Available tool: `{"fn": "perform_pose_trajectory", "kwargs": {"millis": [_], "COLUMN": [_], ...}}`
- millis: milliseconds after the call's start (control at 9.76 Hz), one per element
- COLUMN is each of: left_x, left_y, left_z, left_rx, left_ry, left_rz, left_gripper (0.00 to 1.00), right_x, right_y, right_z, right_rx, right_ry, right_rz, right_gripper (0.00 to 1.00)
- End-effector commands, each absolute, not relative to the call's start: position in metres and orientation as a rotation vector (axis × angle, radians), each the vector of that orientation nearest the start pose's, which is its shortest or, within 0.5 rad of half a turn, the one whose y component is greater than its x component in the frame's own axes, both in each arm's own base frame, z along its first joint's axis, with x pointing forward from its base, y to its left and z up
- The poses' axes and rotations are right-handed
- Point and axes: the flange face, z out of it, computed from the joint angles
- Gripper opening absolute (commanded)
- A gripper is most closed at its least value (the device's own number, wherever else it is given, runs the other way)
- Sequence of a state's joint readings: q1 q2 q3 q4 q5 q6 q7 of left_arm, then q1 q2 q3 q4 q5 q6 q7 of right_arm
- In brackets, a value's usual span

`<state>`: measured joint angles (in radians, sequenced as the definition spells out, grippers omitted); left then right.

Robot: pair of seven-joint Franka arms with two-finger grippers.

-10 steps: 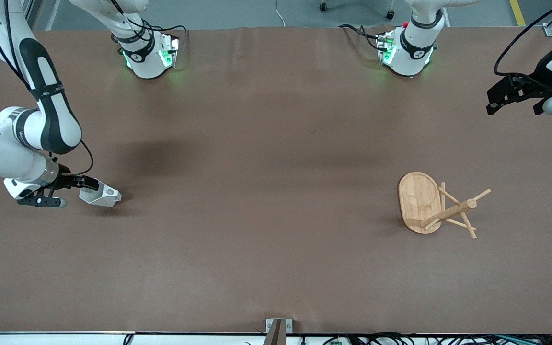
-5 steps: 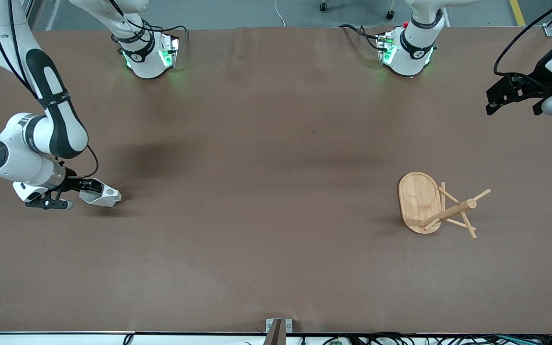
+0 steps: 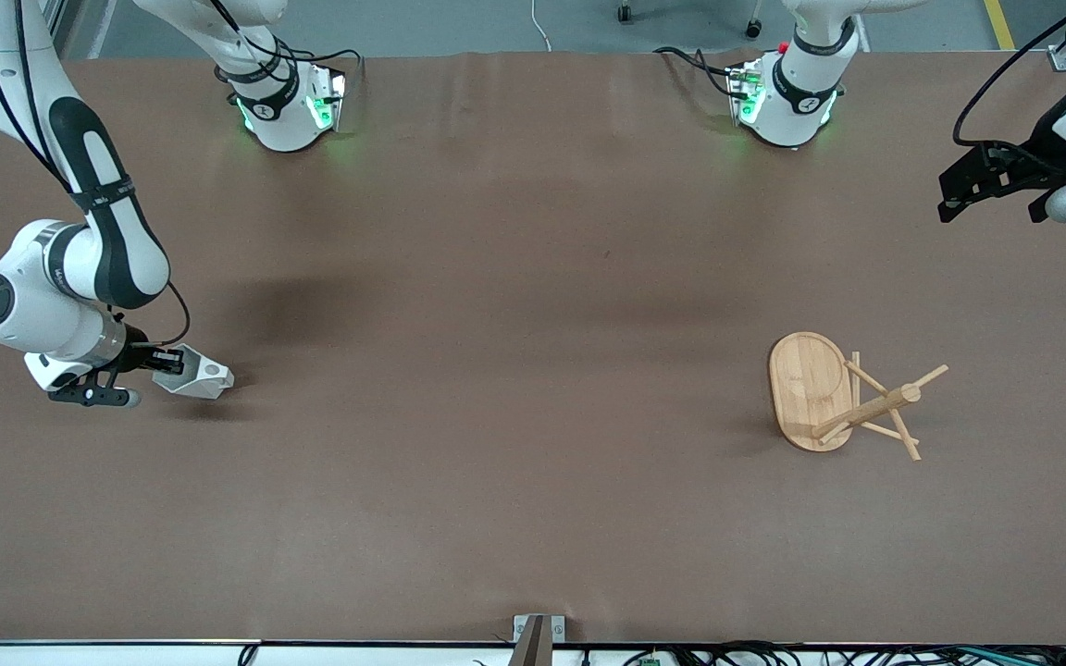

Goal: Hang cup on rack
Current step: 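Close the right gripper on the white cup and lift it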

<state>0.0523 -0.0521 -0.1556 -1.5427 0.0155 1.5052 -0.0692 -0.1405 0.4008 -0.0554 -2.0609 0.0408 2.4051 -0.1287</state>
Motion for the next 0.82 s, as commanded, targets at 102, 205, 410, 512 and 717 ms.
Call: {"fn": "perform_pose_trajectory", "kwargs": {"millis": [102,205,410,512,717], "left_x": [0.534,0.534,0.534,0.534,0.534], "left_y": [-0.059,-0.061,-0.062,-0.062,-0.062], "left_z": [0.643,0.643,0.643,0.643,0.643], "left_rx": [-3.120,-3.119,-3.119,-3.122,-3.127], "left_ry": [0.085,0.089,0.094,0.094,0.095], "left_rz": [0.053,0.051,0.051,0.051,0.052], "left_gripper": [1.00,1.00,1.00,1.00,1.00], "right_x": [0.575,0.586,0.613,0.623,0.630], "right_y": [-0.109,-0.108,-0.105,-0.100,-0.080], "right_z": [0.233,0.256,0.320,0.352,0.392], "right_rx": [-3.105,-3.098,-3.062,-2.994,-2.803], "right_ry": [0.122,0.082,0.076,0.134,0.273], "right_rz": [0.125,0.143,0.273,0.280,0.285], "right_gripper": [0.01,0.01,0.01,0.01,0.01]}}
